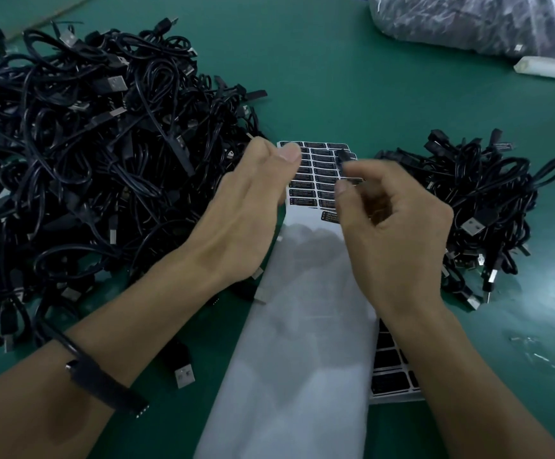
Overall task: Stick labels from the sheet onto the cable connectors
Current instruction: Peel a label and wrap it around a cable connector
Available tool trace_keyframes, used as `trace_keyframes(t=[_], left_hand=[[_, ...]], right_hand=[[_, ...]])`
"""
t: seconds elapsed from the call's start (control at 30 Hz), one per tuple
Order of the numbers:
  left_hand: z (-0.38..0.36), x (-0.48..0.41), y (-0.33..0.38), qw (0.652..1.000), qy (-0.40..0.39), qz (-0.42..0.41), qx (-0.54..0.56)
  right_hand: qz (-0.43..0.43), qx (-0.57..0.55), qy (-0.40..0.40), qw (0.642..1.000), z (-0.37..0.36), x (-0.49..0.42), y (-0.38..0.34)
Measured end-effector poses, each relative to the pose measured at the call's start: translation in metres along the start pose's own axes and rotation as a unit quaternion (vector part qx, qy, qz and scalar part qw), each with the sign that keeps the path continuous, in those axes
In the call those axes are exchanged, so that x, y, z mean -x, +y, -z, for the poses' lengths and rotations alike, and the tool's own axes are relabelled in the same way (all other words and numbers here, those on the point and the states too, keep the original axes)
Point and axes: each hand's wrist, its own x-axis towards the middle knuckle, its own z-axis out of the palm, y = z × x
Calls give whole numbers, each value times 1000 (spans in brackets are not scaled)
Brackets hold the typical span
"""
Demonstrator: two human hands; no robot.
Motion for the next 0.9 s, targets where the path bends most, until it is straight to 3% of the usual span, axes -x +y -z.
trace_keyframes(t=[0.17,0.37,0.77,0.9], left_hand=[[1,3,-3,998,-53,-21,-34],[1,4,-1,994,-89,-55,-33],[1,1,-5,996,-12,-31,-87],[0,0,-6,997,16,-18,-69]], right_hand=[[-92,-186,-41,977,0,1,-10],[-121,-252,-24,960,1,-2,-11],[-183,-275,30,943,8,-11,-5],[-242,-323,-10,915,7,-10,-4]])
